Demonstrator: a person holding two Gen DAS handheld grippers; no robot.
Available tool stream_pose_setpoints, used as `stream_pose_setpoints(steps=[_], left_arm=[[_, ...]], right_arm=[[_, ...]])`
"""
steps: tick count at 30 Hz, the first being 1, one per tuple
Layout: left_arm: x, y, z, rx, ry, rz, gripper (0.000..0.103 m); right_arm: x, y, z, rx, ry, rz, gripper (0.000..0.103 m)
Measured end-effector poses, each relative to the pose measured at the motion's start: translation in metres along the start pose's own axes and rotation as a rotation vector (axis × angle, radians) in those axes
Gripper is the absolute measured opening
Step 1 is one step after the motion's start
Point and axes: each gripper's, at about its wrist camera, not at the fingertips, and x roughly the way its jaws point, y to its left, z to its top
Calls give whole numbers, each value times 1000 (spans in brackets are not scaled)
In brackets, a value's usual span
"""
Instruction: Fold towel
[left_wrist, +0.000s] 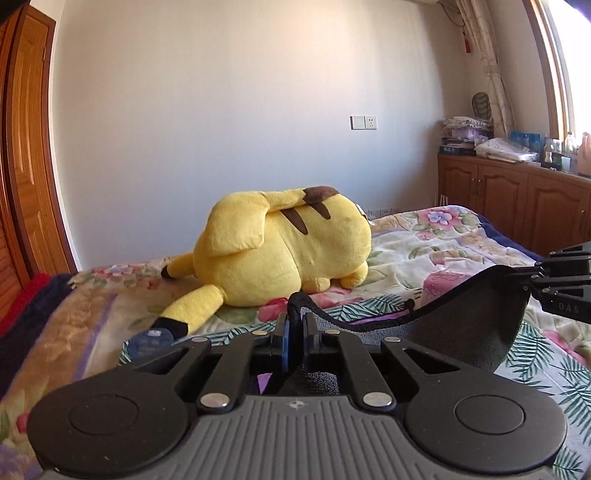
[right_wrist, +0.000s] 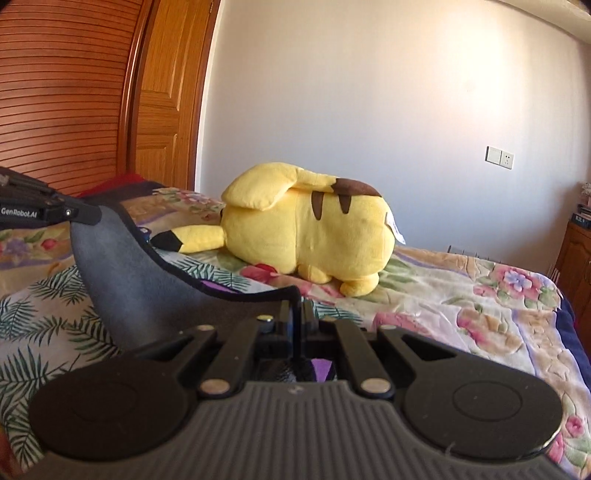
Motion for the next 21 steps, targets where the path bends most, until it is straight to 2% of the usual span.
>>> stream_pose_setpoints(steps=[14,21], left_arm=[[40,10,7,35,-39,48,0],[68,15,6,36,-31,69,0]], right_arm=[[36,-16,13,-32,-15,-36,4],[63,-23,9,-35,-8,-51,4]])
